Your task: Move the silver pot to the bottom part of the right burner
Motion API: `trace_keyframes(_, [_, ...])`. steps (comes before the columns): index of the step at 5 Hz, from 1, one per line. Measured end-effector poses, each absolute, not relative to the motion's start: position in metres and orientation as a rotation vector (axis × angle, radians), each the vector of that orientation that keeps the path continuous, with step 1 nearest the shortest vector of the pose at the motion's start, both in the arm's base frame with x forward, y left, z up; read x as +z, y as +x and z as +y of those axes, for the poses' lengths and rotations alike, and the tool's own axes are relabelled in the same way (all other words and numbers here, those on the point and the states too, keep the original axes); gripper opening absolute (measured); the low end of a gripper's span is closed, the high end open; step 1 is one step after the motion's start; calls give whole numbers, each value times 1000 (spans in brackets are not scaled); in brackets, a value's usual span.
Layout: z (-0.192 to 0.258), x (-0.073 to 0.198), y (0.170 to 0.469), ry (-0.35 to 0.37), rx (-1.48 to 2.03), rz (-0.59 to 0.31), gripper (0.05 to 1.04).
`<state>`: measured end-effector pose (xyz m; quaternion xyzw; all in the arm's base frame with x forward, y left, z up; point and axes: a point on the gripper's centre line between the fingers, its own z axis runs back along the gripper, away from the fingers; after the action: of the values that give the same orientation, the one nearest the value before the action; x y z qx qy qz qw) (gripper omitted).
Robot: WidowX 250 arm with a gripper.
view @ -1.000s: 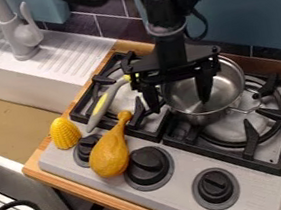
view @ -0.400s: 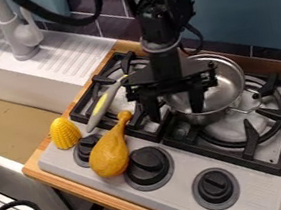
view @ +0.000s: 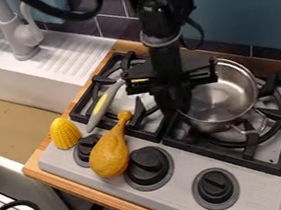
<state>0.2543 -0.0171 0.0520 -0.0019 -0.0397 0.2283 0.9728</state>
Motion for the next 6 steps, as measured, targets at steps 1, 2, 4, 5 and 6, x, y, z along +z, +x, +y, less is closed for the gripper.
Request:
trace_keyframes(1, [-17,53,253,-5,404,-82,72])
trace_keyframes(2, [-17,54,245,9,299,-40,62])
trace_keyframes(4, [-11,56,229,28,146,-54,59])
trace_keyframes(5, [-10,54,224,33,105,-61,59])
trace_keyframes(6, [-12,52,222,29,80,-64,58])
